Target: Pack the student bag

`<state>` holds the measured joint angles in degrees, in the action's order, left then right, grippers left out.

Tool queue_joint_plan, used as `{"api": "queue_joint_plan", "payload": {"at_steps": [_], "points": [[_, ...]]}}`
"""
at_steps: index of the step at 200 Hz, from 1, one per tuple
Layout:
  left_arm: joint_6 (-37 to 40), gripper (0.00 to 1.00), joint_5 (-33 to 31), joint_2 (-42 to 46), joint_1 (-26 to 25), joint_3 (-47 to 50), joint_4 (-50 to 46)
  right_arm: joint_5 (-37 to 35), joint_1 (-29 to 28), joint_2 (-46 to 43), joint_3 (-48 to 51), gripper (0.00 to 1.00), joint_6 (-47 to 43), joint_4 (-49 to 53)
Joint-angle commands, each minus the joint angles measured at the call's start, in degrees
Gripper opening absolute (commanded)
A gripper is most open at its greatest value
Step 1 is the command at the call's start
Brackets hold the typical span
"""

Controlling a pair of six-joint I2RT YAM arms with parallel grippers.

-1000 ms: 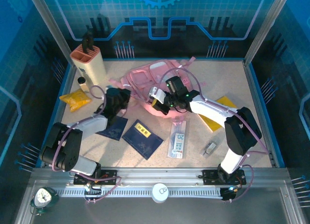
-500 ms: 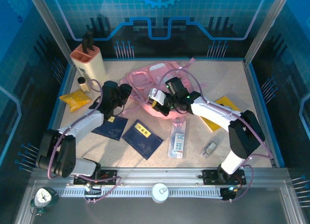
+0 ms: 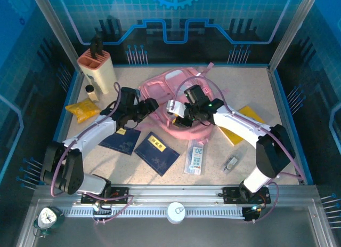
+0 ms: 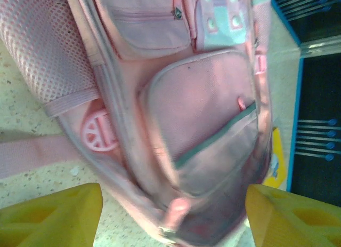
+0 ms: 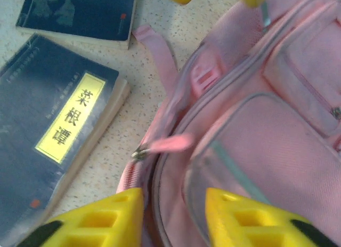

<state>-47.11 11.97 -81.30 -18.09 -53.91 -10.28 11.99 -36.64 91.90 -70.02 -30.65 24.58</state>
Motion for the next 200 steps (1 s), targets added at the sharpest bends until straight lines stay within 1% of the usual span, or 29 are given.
{"api": "queue_joint_plan", "payload": {"at_steps": [1,10,20,24,32,41,49,63,72,86,95,107,122,140,150,166,185,194,200], "points": [[3.9,0.73,2.4,-3.4,-0.3,-4.2,-3.1,0.6,-2.2,-5.4,3.7,0.55,10.7,-0.6],[3.9,0.73,2.9,-4.6,-0.8,-5.0,-3.0,-0.9,-2.5,-7.0,5.4,0.62,17.4,-1.5],[3.9,0.73,2.7,-5.8,-1.4,-5.2,-2.5,-6.0,-2.4,-8.4,6.4,0.66,27.2,-1.0],[4.0,0.73,2.6,-6.3,-1.7,-5.3,-2.3,-7.7,-2.2,-9.0,6.7,0.67,31.3,-0.2],[3.9,0.74,2.7,-7.6,-1.9,-5.6,-2.3,-8.7,-1.7,-10.0,7.3,0.69,38.8,1.6],[4.2,0.73,3.2,-9.2,-1.9,-6.6,-2.7,-12.4,-1.7,-11.1,8.0,0.73,48.4,4.3],[5.1,0.73,3.4,-10.6,-2.1,-7.5,-3.6,-15.3,-1.4,-12.1,9.6,0.8,58.0,6.3],[6.5,0.73,2.3,-12.5,-2.6,-9.3,-5.4,-14.7,-0.1,-13.6,14.3,0.93,70.7,5.7],[7.3,0.72,2.7,-13.6,-2.9,-9.8,-5.6,-13.9,1.3,-14.2,17.3,0.96,76.7,3.5],[9.0,0.71,3.1,-15.0,-3.7,-10.6,-6.5,-12.0,2.7,-14.3,21.6,0.99,81.6,-2.2],[10.6,0.7,3.4,-15.6,-4.4,-11.4,-7.6,-11.6,3.6,-13.4,22.5,0.99,83.5,-4.2],[12.4,0.7,4.2,-16.5,-4.9,-12.0,-8.2,-10.4,5.0,-11.3,21.9,0.99,83.3,-6.2],[13.3,0.69,6.4,-17.8,-4.9,-12.1,-7.7,-7.4,8.4,-8.0,20.9,0.97,81.7,-9.5],[12.6,0.67,7.4,-19.2,-5.3,-12.4,-9.0,-5.0,12.5,-5.3,20.0,0.93,77.8,-13.8],[11.4,0.67,8.3,-18.8,-6.2,-11.7,-8.0,-5.0,14.3,-3.7,16.7,0.93,75.3,-13.1],[8.4,0.67,10.4,-18.1,-8.8,-9.6,-3.6,-5.9,16.9,-2.0,13.0,0.94,71.7,-11.2],[5.4,0.65,11.0,-18.2,-11.1,-9.3,-1.9,-4.5,20.5,-1.4,10.9,0.93,71.2,-9.9],[4.9,0.64,11.4,-17.4,-11.6,-8.9,0.1,-5.2,20.8,-1.7,10.1,0.93,71.3,-7.3],[5.0,0.64,10.7,-16.4,-11.6,-8.6,0.6,-6.4,20.5,-2.1,9.7,0.93,71.4,-5.2]]}}
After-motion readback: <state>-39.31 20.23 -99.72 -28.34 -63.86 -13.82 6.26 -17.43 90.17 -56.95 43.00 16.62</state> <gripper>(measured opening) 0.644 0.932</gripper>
